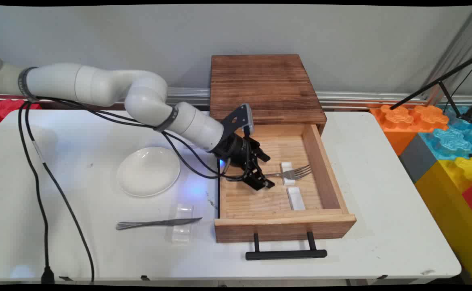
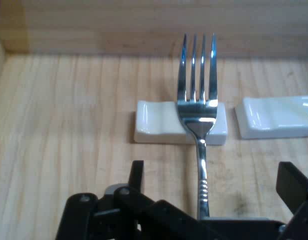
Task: Pick up the knife from the right of the white plate
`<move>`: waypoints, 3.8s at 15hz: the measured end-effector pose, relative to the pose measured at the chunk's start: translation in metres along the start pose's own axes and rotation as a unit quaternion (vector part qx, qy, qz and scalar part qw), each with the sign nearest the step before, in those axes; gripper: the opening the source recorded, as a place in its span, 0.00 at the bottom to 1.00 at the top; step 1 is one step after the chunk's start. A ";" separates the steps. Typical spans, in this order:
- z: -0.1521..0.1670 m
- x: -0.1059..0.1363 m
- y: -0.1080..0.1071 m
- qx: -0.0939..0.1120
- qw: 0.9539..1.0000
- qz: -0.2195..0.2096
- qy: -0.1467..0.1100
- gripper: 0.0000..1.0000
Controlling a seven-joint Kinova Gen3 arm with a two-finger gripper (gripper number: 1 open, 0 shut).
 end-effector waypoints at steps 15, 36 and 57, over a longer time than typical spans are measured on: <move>-0.077 0.085 0.028 -0.016 0.998 -0.050 -0.029 1.00; -0.199 0.079 0.073 -0.007 0.989 -0.065 -0.133 1.00; -0.210 -0.042 0.107 0.000 0.971 -0.038 -0.235 1.00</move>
